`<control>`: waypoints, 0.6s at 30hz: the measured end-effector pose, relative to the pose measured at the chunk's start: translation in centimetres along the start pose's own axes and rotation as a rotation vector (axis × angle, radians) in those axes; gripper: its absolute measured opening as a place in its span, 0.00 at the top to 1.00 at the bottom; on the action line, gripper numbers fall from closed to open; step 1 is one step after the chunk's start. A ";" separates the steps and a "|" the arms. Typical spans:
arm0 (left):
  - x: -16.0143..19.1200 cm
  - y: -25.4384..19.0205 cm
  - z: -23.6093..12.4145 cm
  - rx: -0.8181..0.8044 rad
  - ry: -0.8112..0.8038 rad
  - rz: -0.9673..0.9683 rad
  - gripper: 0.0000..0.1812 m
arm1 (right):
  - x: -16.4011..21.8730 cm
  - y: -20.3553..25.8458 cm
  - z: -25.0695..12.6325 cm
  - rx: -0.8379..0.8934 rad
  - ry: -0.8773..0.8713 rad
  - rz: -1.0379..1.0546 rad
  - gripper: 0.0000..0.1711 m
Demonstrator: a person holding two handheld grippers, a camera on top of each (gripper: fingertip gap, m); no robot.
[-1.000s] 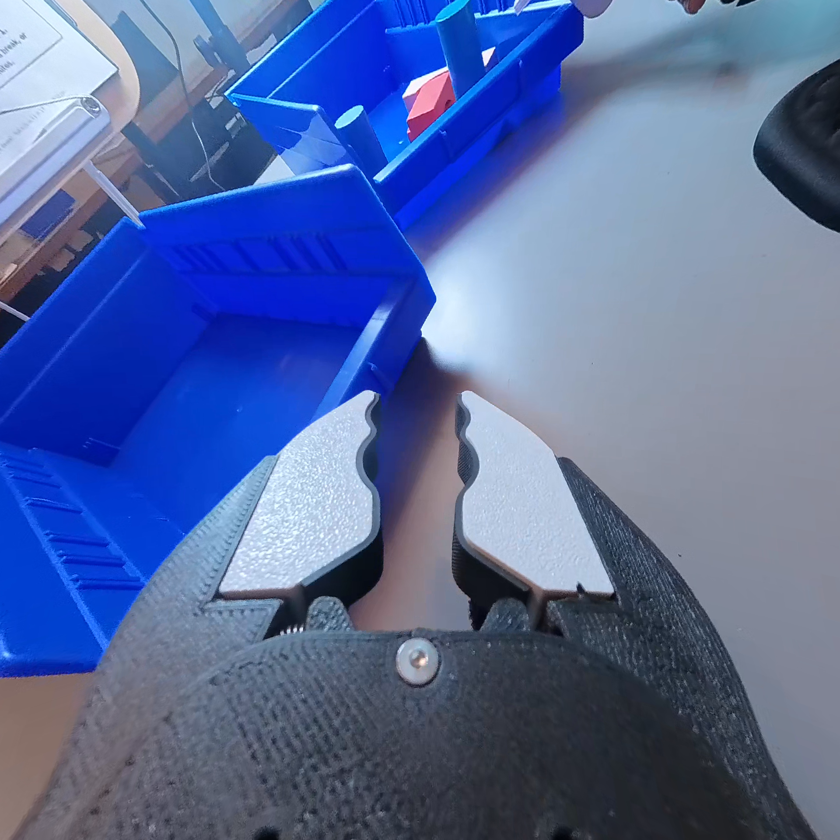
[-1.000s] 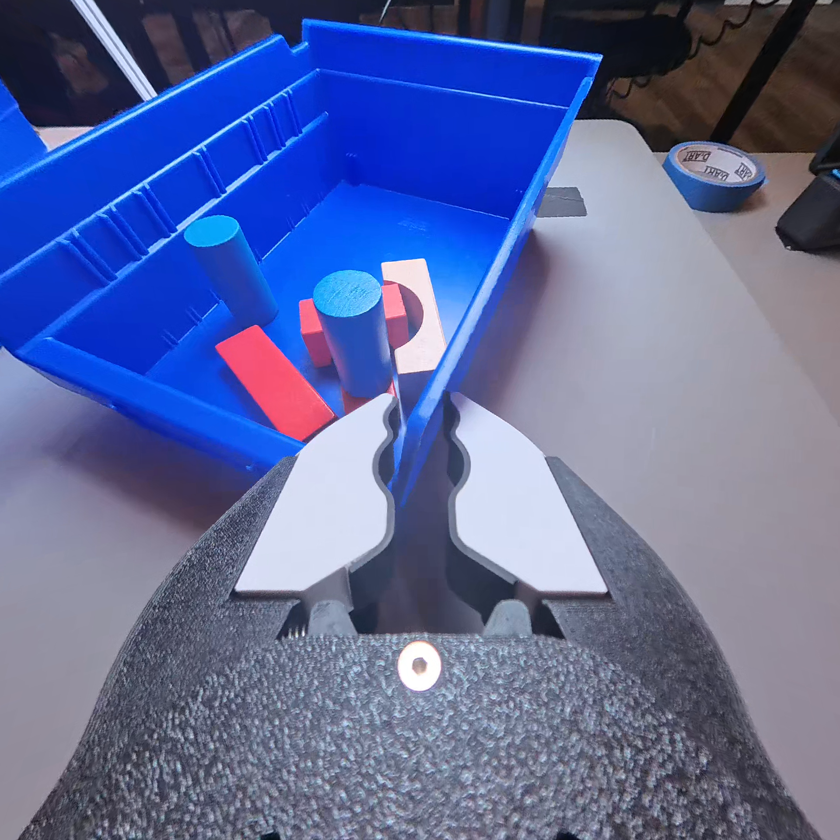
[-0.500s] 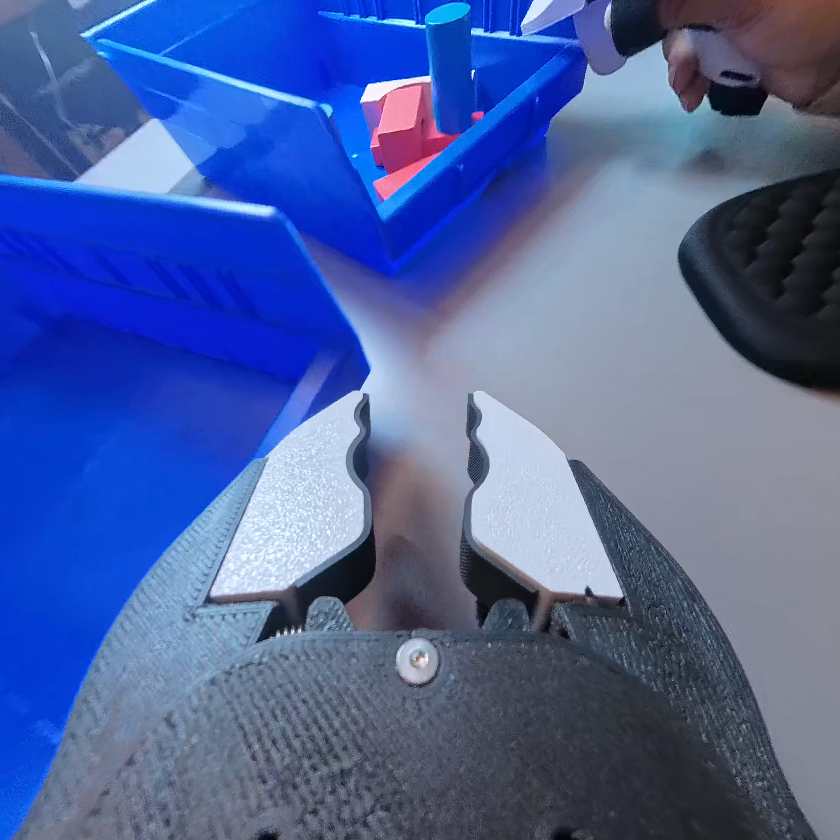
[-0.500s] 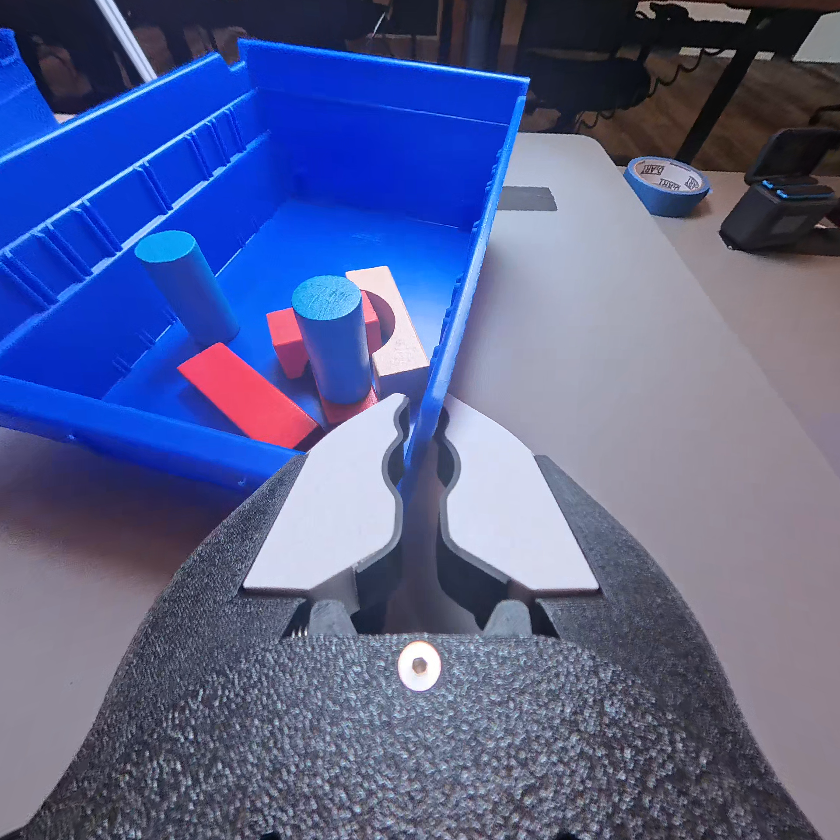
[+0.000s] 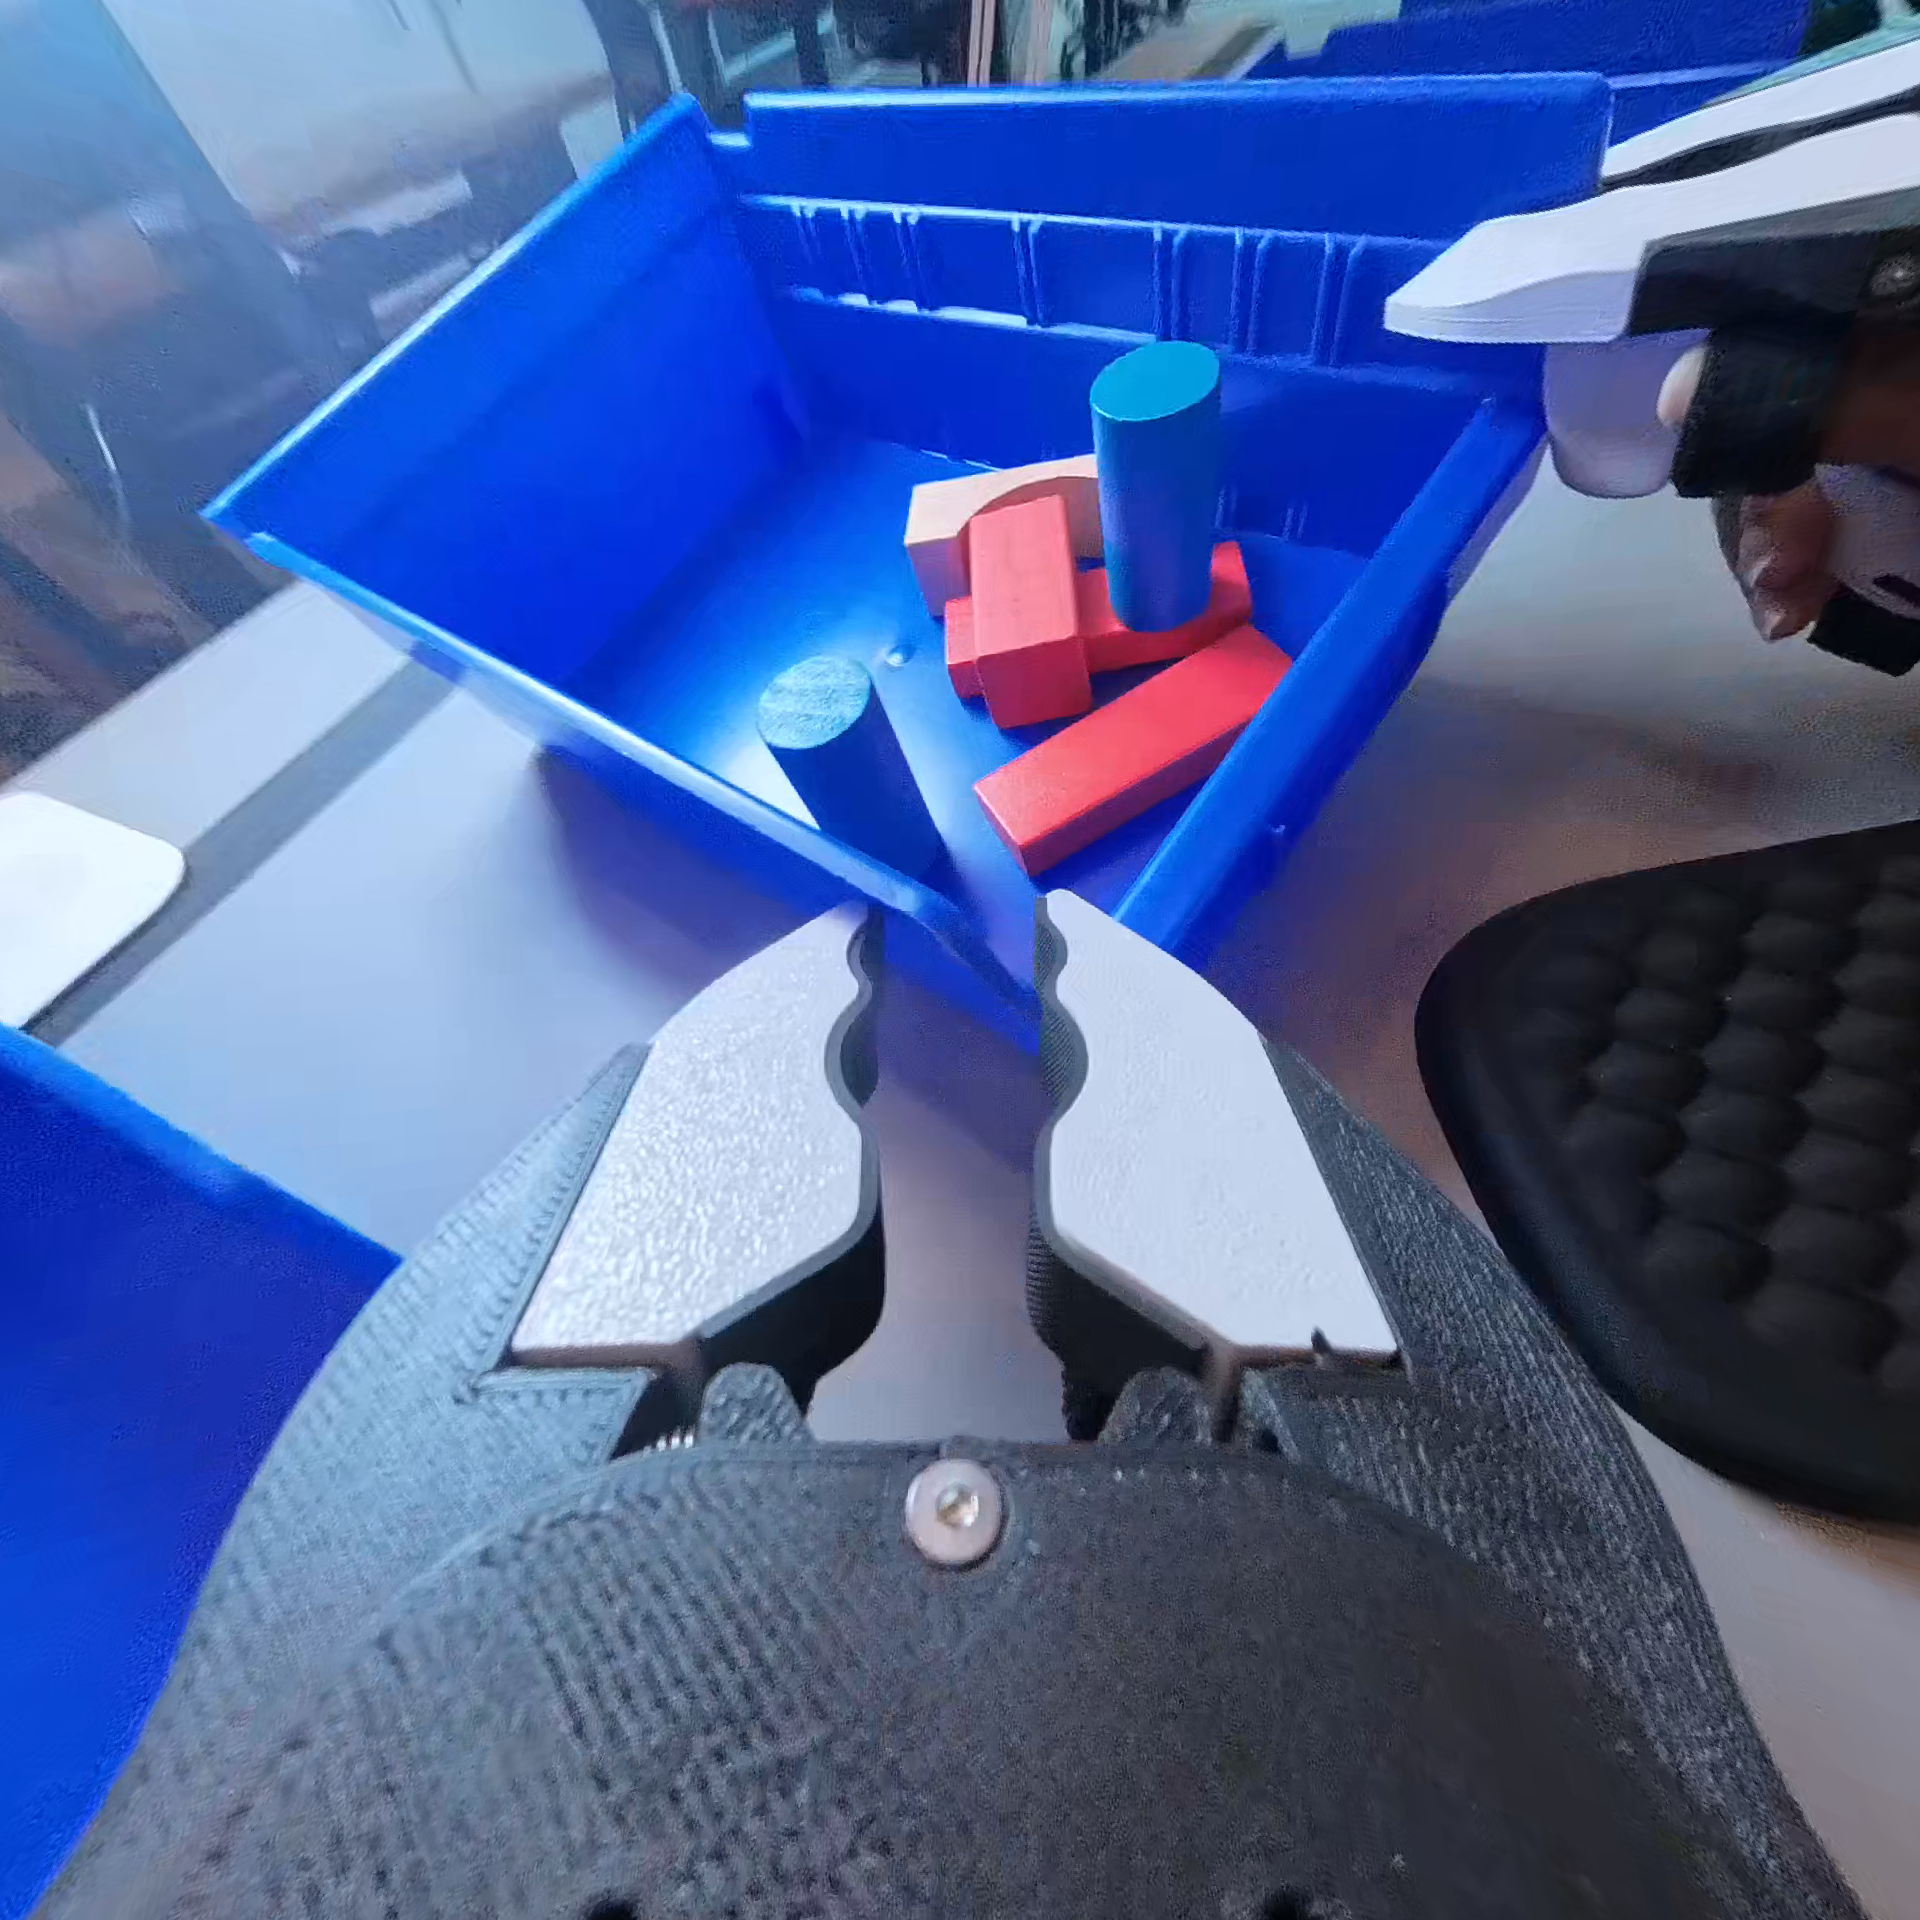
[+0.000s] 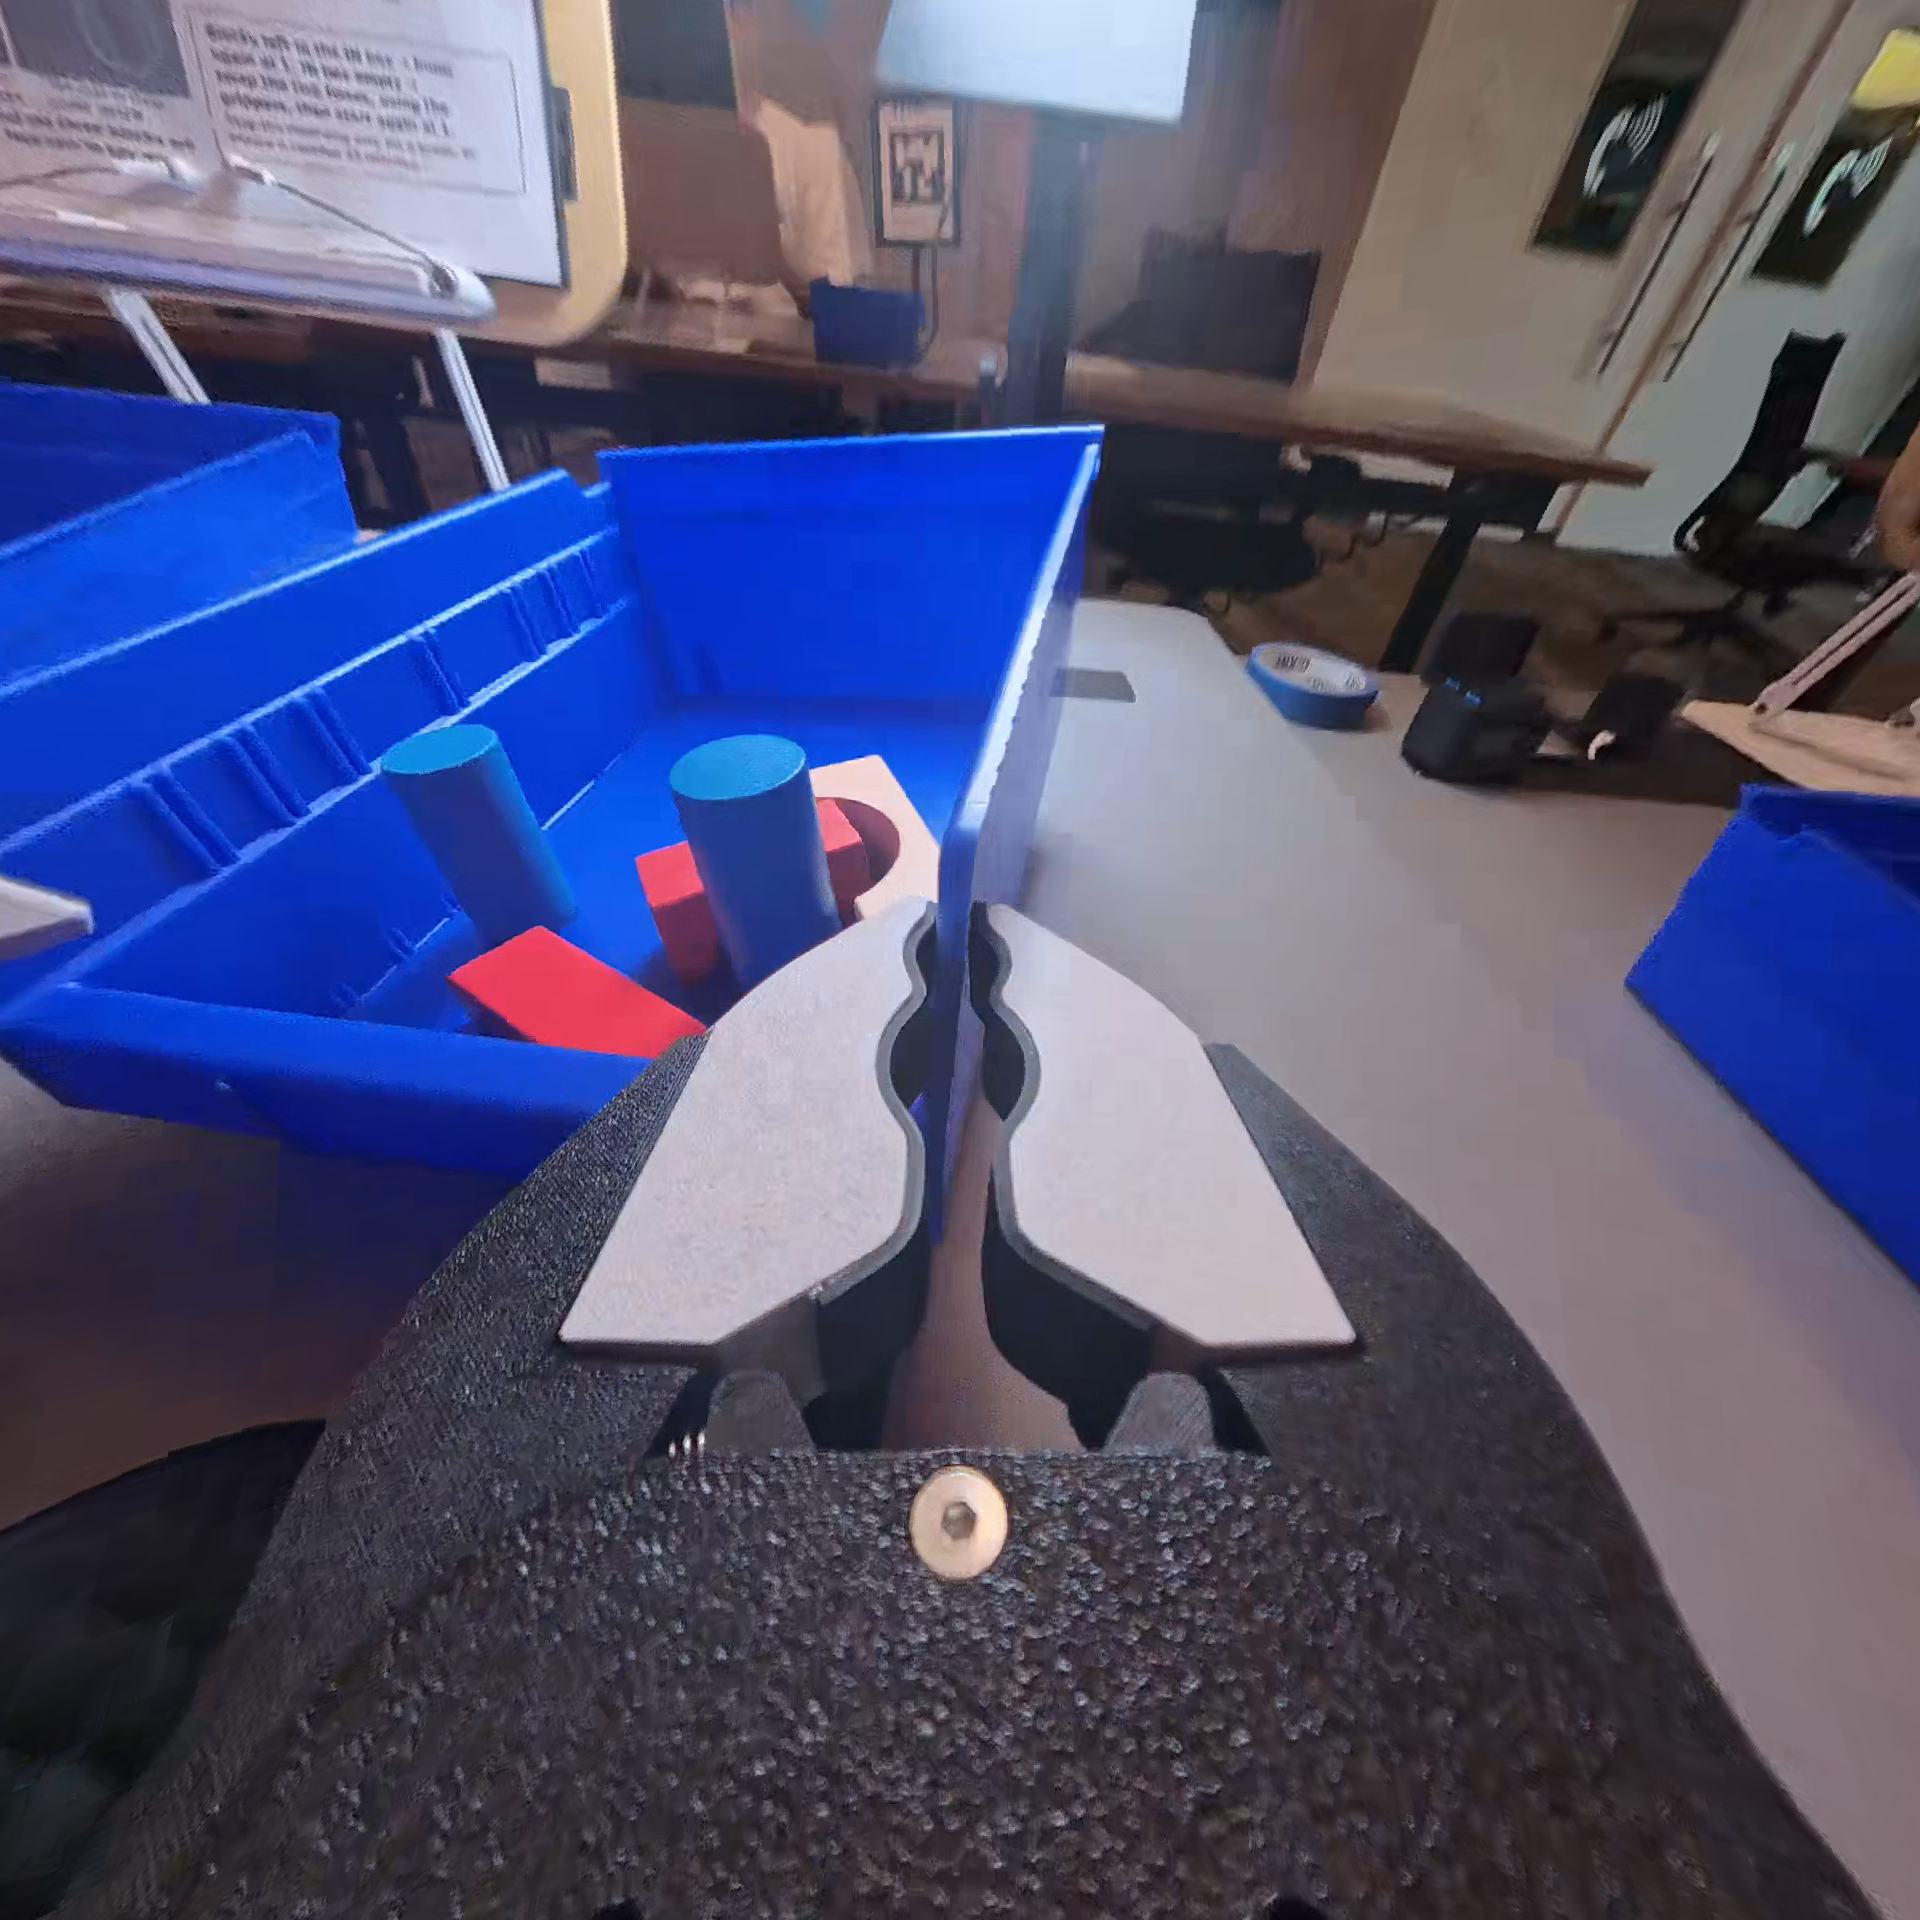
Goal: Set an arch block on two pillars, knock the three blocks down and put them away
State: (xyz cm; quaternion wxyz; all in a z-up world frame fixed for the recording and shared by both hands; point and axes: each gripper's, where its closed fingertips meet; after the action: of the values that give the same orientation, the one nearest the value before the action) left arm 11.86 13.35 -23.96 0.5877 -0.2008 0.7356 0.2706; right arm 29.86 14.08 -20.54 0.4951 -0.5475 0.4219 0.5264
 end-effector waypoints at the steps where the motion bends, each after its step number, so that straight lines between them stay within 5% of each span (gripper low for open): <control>1: -0.6 0.3 -0.3 -0.007 -0.012 -0.012 0.86 | -0.9 0.4 -0.6 0.003 -0.041 -0.010 0.97; 8: -8.2 1.8 -5.9 -0.098 -0.186 0.170 0.90 | -8.7 3.8 -3.5 -0.028 -0.270 -0.050 0.97; 13: -12.8 2.9 -14.2 -0.235 -0.274 0.293 0.89 | -14.6 9.9 -4.1 -0.200 -0.393 -0.030 0.96; 18: -12.8 5.5 -23.8 -0.424 -0.241 0.319 0.90 | -16.1 19.7 -1.7 -0.479 -0.339 0.005 0.96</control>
State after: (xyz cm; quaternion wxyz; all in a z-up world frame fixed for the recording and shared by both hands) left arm -6.58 2.24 -6.76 0.5658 -0.1673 0.6097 0.5293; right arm 9.29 8.43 -6.58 0.4139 -0.5518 0.1983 0.6963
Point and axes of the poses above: each gripper's, where its closed fingertips meet, z out along the fingers, x out of its underside, y = z × x across the jaws, and after that the axes turned 12 degrees about -y, right-handed
